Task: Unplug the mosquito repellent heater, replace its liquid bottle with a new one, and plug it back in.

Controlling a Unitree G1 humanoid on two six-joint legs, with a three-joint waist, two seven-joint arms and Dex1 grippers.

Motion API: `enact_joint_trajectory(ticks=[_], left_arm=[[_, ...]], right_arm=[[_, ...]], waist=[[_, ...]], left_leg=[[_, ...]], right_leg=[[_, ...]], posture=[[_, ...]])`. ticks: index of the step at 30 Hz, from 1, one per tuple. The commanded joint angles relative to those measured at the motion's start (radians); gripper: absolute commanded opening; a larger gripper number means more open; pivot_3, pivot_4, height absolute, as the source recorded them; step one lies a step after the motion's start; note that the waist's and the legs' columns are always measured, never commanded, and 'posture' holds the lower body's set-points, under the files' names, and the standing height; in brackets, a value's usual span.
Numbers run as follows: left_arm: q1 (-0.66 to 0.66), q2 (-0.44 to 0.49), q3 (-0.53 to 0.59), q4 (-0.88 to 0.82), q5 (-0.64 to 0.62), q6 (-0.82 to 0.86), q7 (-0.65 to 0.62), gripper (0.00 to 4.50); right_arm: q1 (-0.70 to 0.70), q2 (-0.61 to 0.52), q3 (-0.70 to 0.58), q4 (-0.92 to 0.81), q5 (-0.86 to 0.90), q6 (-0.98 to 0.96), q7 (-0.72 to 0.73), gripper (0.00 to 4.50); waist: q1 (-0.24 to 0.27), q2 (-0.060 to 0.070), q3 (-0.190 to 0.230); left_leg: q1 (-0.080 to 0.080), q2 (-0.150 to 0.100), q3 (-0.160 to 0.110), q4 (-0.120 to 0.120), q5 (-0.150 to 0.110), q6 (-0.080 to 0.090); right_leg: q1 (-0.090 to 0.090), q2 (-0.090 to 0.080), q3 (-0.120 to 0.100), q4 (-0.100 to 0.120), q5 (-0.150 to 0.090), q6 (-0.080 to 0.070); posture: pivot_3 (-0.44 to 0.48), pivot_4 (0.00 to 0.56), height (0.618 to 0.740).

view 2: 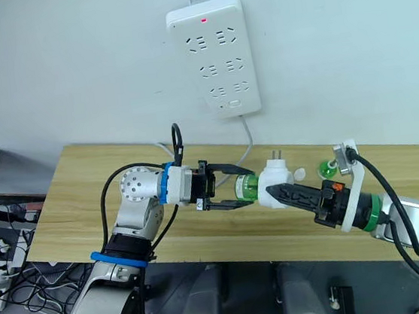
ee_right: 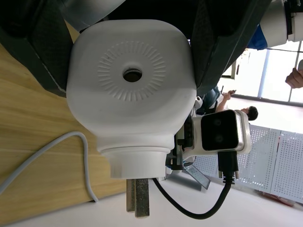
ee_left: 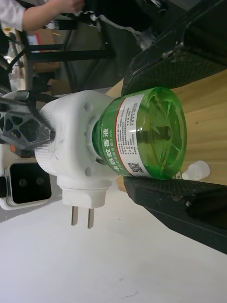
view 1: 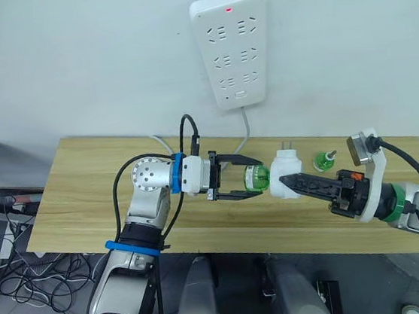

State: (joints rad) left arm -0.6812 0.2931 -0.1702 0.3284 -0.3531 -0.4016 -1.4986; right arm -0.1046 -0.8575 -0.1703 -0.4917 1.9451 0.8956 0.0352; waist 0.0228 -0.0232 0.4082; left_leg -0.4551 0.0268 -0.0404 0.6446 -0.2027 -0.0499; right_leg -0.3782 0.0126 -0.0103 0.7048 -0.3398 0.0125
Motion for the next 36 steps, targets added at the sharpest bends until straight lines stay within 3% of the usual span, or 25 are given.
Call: enact_joint_trajectory(ticks=[1,17,23,31,36], left_arm=[[0.008,-0.028,-0.044,-0.093,-0.045,0.125,0.018,2.25],[-0.008,0.1,-0.018,-0.405,-0.387,1.126,0.105,2.25],[-0.081,0.139,0.026,-0.371,-0.607,1.662,0.199,2.25],[-0.165,0.086,0.102,-0.246,-0.687,1.968,0.305,2.25],[-0.164,0.062,0.122,-0.252,-0.683,1.986,0.34,2.25]], right_arm=[[-0.018,0.002,0.028,-0.088,0.027,-0.024,0.016,2.98],[-0.067,-0.195,0.042,-0.077,0.027,0.053,0.275,2.98],[-0.101,-0.241,0.066,-0.067,0.027,0.077,0.328,2.98],[-0.135,-0.26,0.085,-0.049,0.027,0.092,0.349,2.98],[-0.151,-0.253,0.09,-0.042,0.027,0.091,0.346,2.98]], waist=[[0.0,0.0,0.0],[-0.001,0.0,0.0],[-0.004,0.0,0.0],[-0.006,0.0,0.0],[-0.006,0.0,0.0]], left_leg=[[0.0,0.0,0.0,0.0,0.0,0.0],[0.0,0.0,-0.004,0.0,0.0,0.0],[0.0,0.0,-0.009,0.0,0.0,0.0],[-0.001,0.0,-0.01,0.0,0.0,0.0],[-0.001,0.001,-0.009,0.0,0.0,0.0]], right_leg=[[0.0,0.0,0.0,0.0,0.0,0.0],[0.0,0.0,0.0,-0.001,0.0,0.0],[0.0,0.0,0.0,-0.001,0.0,0.0],[0.0,0.0,0.0,-0.001,0.0,0.0],[0.0,0.0,0.0,-0.002,0.0,0.0]], posture=[[0.04,0.39,0.74],[0.049,0.389,0.74],[0.044,0.393,0.74],[0.041,0.396,0.74],[0.038,0.398,0.74]])
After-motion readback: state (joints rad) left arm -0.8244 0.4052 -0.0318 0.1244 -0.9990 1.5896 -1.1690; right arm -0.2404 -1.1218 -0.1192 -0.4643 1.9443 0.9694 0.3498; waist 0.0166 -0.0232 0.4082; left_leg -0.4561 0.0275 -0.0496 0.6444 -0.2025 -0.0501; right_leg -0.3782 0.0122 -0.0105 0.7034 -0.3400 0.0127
